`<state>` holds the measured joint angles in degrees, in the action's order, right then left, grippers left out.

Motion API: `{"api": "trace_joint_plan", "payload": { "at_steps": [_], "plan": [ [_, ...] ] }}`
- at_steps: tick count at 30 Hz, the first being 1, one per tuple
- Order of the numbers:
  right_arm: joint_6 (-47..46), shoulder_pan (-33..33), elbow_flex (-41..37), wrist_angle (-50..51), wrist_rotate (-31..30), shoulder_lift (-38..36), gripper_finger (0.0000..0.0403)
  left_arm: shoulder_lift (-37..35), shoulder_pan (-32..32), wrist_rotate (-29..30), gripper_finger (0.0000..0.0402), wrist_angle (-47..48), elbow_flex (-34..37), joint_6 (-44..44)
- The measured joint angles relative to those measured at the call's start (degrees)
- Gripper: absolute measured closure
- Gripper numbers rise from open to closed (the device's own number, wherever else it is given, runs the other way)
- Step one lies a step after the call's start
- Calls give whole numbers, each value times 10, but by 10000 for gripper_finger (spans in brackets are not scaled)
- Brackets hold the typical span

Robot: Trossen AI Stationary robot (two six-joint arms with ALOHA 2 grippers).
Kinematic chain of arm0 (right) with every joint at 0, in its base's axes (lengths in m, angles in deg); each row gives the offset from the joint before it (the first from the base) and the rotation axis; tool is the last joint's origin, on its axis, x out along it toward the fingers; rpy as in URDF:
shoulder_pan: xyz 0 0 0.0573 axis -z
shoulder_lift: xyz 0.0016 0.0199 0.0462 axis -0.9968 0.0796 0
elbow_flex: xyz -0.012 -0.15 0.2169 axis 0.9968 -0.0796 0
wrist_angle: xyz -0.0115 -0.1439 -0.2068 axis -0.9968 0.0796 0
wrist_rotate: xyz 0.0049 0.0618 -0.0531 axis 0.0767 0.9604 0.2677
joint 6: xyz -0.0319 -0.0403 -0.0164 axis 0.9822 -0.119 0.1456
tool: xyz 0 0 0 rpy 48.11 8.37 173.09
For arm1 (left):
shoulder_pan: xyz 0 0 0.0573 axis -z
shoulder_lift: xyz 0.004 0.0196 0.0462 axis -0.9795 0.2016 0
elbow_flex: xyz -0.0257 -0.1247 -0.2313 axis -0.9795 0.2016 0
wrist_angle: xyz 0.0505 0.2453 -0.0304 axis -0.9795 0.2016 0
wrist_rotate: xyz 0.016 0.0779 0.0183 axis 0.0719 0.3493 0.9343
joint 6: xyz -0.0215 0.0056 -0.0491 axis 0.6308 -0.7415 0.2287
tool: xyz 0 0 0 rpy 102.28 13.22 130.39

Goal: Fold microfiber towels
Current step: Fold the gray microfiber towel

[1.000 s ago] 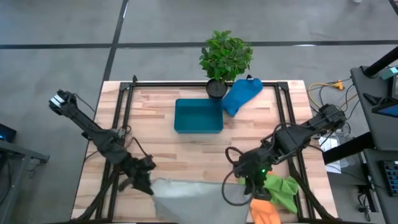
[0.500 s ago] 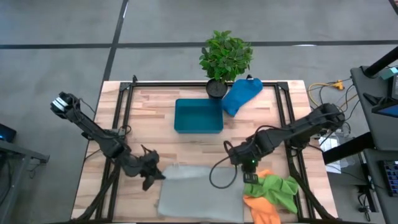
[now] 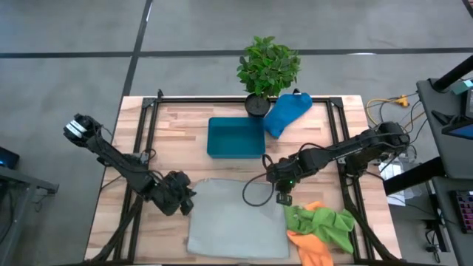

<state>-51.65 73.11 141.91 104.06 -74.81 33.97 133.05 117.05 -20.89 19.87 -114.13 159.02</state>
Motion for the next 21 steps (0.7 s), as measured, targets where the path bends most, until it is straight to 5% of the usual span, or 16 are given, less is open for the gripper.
{"api": "trace_joint_plan", "payload": {
  "at_steps": [8, 21],
  "plan": [
    [49, 40, -26, -22, 8, 0, 394, 67, -5, 0, 402, 4, 0, 34],
    [90, 99, -39, -57, 14, 27, 394, 75, -35, 16, 402, 66, 6, 54]
  ]
}}
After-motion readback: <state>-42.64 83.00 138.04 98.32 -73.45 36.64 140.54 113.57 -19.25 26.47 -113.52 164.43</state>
